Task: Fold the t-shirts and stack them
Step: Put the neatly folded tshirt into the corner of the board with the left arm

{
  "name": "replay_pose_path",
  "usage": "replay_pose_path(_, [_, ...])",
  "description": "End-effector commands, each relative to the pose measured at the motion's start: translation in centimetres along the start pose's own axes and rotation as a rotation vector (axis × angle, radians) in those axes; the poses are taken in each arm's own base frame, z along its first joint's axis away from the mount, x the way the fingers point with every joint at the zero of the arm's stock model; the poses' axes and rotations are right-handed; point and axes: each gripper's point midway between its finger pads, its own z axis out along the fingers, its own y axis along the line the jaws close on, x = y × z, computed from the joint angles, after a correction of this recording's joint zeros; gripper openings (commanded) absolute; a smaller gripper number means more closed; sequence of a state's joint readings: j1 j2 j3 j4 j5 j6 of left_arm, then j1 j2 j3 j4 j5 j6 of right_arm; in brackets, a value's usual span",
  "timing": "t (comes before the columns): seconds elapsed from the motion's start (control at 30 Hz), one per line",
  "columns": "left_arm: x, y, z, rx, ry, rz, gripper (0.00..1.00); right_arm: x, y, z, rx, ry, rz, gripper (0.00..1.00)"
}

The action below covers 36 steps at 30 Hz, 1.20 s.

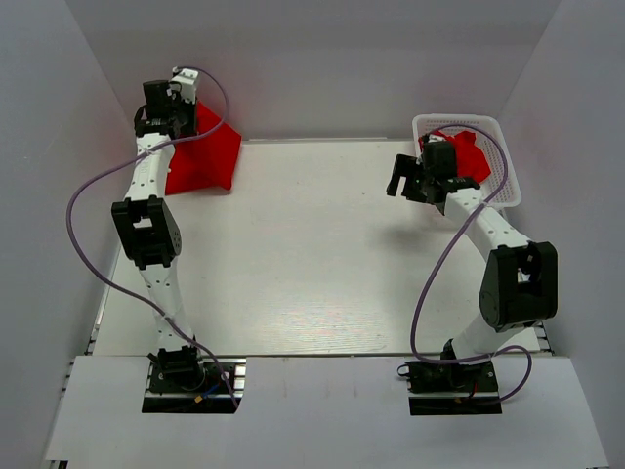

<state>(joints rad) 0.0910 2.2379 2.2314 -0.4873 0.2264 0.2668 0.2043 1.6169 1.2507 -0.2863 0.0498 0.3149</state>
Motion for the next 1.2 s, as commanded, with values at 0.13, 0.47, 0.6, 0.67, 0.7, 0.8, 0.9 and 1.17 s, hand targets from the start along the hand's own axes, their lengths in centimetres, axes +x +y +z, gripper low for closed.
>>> replay_pose_path(0.13, [-0.5, 5.0, -0.7, -0.108, -0.054, -0.036, 0.00, -1.6, 0.5, 0.0, 0.007, -0.029, 0.016, 0.90])
replay_pose_path(0.47, [4.2, 11.0, 0.0, -0.246, -0.017, -0.162, 0.00, -2.0, 1.3, 1.4, -0.002, -0.014, 0.009, 0.90])
replay_pose_path(0.6, [8.3, 13.3, 0.9, -0.295, 0.025, -0.196, 0.00, -1.7, 1.5, 2.3, -0.002, 0.007, 0.006, 0.90])
replay_pose_path(0.67, [9.1, 13.6, 1.4, -0.293, 0.022, -0.209, 0.00, -1.6, 1.6, 2.7, -0.005, 0.014, 0.005, 0.90])
replay_pose_path(0.7, [10.4, 13.7, 1.8, -0.278, 0.036, -0.208, 0.00, -1.5, 1.6, 2.7, -0.003, 0.020, 0.003, 0.90])
replay_pose_path(0.8, [12.5, 13.4, 2.8, -0.271, 0.062, -0.207, 0.00, -1.6, 2.0, 3.1, -0.009, 0.027, -0.001, 0.90])
replay_pose_path(0.9, [13.0, 13.4, 3.2, -0.272, 0.057, -0.214, 0.21, -1.4, 2.1, 3.4, -0.009, 0.030, -0.001, 0.90])
replay_pose_path(1.17, [12.0, 14.6, 2.0, -0.344, 0.078, -0.237, 1.00, -1.2, 2.4, 3.1, -0.015, 0.021, -0.021, 0.90])
